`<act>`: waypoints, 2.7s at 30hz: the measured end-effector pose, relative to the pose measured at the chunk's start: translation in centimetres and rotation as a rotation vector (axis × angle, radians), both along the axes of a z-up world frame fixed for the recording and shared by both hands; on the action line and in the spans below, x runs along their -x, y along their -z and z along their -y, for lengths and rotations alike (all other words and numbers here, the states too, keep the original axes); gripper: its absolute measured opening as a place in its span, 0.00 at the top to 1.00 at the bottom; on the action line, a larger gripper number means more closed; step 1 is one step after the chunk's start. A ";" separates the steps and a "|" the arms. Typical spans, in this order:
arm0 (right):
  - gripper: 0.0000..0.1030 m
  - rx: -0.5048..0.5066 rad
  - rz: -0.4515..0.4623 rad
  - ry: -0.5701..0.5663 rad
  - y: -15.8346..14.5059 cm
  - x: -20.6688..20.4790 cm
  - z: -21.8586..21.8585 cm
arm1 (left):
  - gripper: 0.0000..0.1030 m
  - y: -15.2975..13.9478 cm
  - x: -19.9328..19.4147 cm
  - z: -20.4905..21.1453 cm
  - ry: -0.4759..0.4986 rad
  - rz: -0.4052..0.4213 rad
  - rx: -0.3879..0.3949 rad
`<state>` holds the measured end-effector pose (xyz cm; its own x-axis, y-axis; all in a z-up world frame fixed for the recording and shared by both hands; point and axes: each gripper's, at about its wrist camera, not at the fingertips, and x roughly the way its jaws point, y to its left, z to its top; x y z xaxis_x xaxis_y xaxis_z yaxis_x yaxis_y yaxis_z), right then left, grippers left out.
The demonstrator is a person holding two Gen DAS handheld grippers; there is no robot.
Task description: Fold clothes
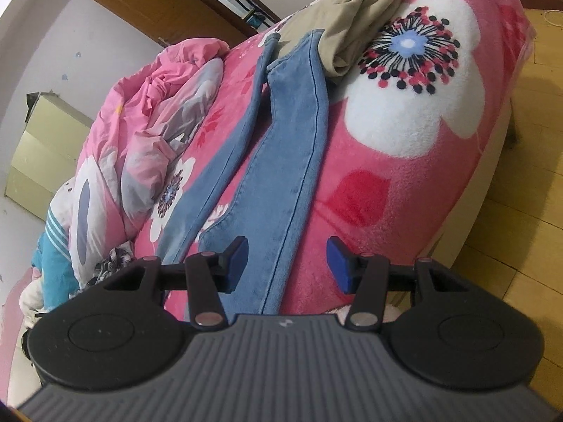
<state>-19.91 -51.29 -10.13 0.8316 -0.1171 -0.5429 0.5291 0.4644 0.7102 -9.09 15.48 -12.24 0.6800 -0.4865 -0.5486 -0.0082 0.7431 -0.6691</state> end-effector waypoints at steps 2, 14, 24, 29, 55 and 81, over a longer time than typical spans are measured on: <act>0.52 -0.015 -0.007 -0.003 0.4 -0.5 0.1 | 0.32 0.4 -0.2 -0.3 -0.015 -0.005 0.019; 0.52 -0.084 -0.022 -0.001 2.0 -2.4 -0.2 | 0.42 0.5 -0.5 -1.1 -0.004 0.031 0.117; 0.52 -0.070 -0.021 0.022 1.9 -2.1 -0.4 | 0.33 0.5 -1.3 -1.6 0.024 0.035 0.200; 0.52 -0.028 -0.011 0.027 1.8 -1.5 0.1 | 0.35 -1.2 -1.9 -1.7 0.029 0.105 0.242; 0.98 0.044 0.344 0.125 0.2 -3.4 8.4 | 0.76 -0.7 -3.2 -1.5 -0.108 0.022 0.144; 0.98 -0.079 0.335 0.115 3.4 0.6 6.4 | 0.81 -2.5 -2.1 -1.3 -0.103 0.094 0.079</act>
<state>-20.51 -57.64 -13.50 0.9489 -0.1887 -0.2531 0.3060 0.3526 0.8843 -6.98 16.73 -9.71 0.7748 -0.4506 -0.4434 -0.0164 0.6868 -0.7266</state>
